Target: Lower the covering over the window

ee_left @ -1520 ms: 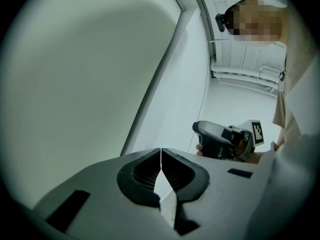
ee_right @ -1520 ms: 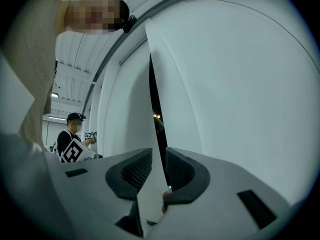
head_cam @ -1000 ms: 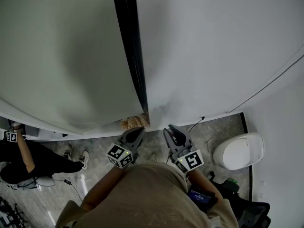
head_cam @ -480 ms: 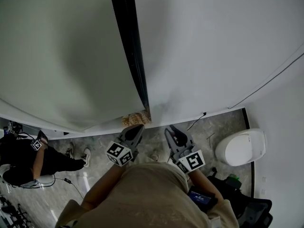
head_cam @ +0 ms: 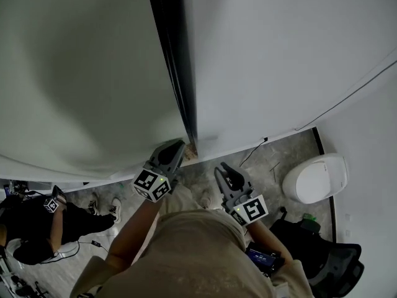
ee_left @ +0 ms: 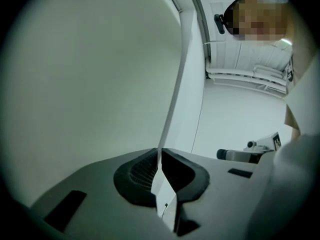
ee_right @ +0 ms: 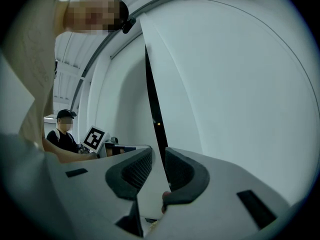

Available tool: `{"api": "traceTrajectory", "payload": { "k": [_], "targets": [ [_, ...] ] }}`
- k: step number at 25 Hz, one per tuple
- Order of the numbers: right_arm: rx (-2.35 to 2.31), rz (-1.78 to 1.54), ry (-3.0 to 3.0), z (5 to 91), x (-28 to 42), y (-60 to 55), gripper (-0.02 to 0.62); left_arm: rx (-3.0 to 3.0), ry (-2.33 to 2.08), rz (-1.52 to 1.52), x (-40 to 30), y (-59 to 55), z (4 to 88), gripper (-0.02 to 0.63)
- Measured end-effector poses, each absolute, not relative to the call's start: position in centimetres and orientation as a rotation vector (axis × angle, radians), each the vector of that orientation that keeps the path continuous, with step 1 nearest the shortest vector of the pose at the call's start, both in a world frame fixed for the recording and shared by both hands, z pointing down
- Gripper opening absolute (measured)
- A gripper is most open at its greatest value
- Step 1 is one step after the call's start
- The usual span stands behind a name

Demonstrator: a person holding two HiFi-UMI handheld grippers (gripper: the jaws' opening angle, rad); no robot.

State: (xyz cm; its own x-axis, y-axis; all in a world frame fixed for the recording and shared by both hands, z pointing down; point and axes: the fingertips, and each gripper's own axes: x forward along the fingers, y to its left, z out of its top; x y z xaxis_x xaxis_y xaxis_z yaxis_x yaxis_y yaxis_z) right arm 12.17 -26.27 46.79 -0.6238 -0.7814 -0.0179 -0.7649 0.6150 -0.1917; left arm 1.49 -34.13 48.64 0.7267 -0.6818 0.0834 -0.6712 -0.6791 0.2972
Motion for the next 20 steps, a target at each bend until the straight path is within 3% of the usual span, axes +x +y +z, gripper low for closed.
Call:
{"api": "traceTrajectory", "payload": {
  "k": [13,20],
  "targets": [
    [-1.509,-0.215,2.613,45.6,5.7,-31.3,0.083,2.643,-0.993,0.082,-4.3,-43.9,50.8,0.02],
    [-1.623,-0.171,2.527,45.2,4.3,-32.1,0.083,2.73,-0.85,0.132,-3.3,-45.9,51.3,0.025]
  ]
}}
